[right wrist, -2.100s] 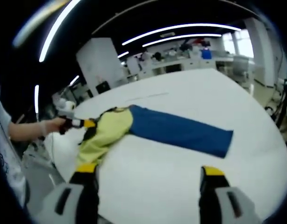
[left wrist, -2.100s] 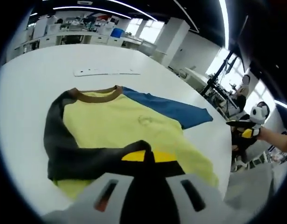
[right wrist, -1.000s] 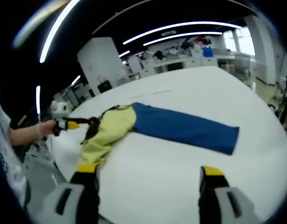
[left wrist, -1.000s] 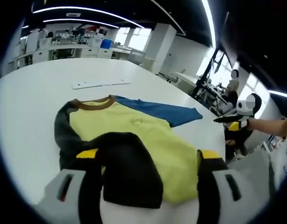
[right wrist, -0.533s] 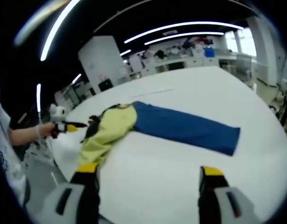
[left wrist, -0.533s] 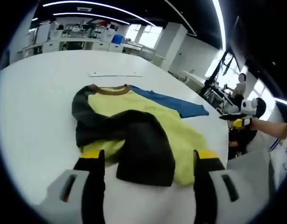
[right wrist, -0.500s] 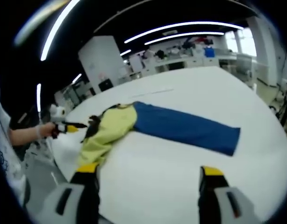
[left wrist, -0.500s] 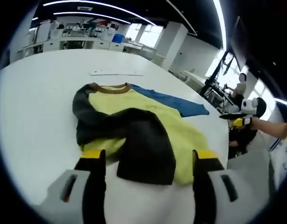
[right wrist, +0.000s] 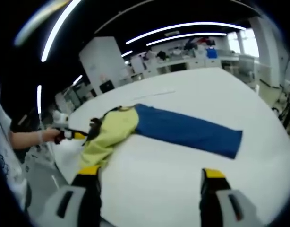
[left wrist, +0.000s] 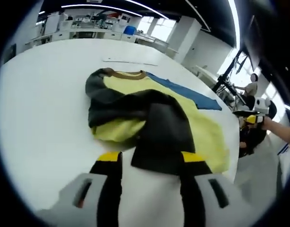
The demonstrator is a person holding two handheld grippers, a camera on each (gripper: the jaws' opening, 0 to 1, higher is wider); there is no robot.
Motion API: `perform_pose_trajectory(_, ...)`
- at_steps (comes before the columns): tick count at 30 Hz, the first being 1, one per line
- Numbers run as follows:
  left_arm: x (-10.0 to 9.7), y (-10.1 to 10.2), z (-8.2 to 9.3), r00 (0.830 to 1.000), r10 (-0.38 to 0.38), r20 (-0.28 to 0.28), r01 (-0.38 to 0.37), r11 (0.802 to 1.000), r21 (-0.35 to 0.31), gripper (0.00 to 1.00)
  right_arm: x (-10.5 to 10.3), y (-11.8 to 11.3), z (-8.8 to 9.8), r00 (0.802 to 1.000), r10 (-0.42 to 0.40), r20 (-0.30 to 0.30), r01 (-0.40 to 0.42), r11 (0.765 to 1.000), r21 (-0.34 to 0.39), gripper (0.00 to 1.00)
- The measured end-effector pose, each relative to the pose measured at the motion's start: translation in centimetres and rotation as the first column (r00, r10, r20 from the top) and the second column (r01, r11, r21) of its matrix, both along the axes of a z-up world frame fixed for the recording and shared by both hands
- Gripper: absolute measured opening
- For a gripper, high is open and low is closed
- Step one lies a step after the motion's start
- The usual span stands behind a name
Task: Fold the garment on the visible template until the final outline fits inside the template.
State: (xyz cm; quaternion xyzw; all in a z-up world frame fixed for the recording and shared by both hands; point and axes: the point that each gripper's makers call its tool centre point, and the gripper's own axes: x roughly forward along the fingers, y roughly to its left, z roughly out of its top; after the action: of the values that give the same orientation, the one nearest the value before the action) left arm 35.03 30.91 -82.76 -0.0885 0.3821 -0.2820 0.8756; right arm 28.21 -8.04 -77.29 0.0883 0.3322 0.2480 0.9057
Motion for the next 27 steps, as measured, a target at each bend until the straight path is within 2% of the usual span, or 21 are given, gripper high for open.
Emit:
perform_pose_trajectory(3,0.1,0.5,-0.7,1.0,-0.007,-0.011,0.008,1.0,0.016,0.36,-0.1,-0.1,-0.1,1.0,-0.005,-0.003,0.005,1.0,0.001,0.86)
perform_pose_trajectory(7,0.0,0.6,-0.9,1.0,-0.005,-0.01,0.005,1.0,0.019,0.2,-0.4,-0.1,-0.1,1.0,-0.012,-0.008,0.012,1.0,0.002,0.86)
perform_pose_trajectory(9,-0.2,0.7,-1.4,1.0,-0.012,-0.021,0.013,0.999,0.037,0.16,-0.4,-0.2,-0.2,1.0,-0.016,-0.011,0.016,1.0,0.006,0.85)
perform_pose_trajectory(10,0.0,0.8,-1.2,1.0,-0.015,-0.004,0.016,0.999,0.034,0.15,-0.5,-0.2,-0.2,1.0,-0.017,-0.011,0.017,1.0,0.006,0.85)
perform_pose_trajectory(13,-0.1,0.7,-1.2,1.0,-0.011,-0.003,0.011,0.999,0.042,0.11,-0.6,-0.2,-0.3,1.0,-0.019,-0.013,0.019,1.0,0.009,0.85)
perform_pose_trajectory(17,-0.2,0.8,-1.4,1.0,0.007,-0.023,-0.006,0.999,0.044,0.0,-0.6,-0.1,-0.3,1.0,-0.017,-0.014,0.017,1.0,0.006,0.85)
perform_pose_trajectory(24,-0.2,1.2,-1.5,1.0,0.021,-0.014,-0.021,0.999,0.032,0.0,-0.7,0.0,-0.3,1.0,-0.019,-0.017,0.019,1.0,0.012,0.84)
perform_pose_trajectory(27,-0.1,1.6,-0.8,0.999,0.05,0.0,-0.05,0.999,0.007,0.0,-0.7,0.1,-0.2,1.0,-0.011,-0.016,0.011,1.0,0.002,0.84)
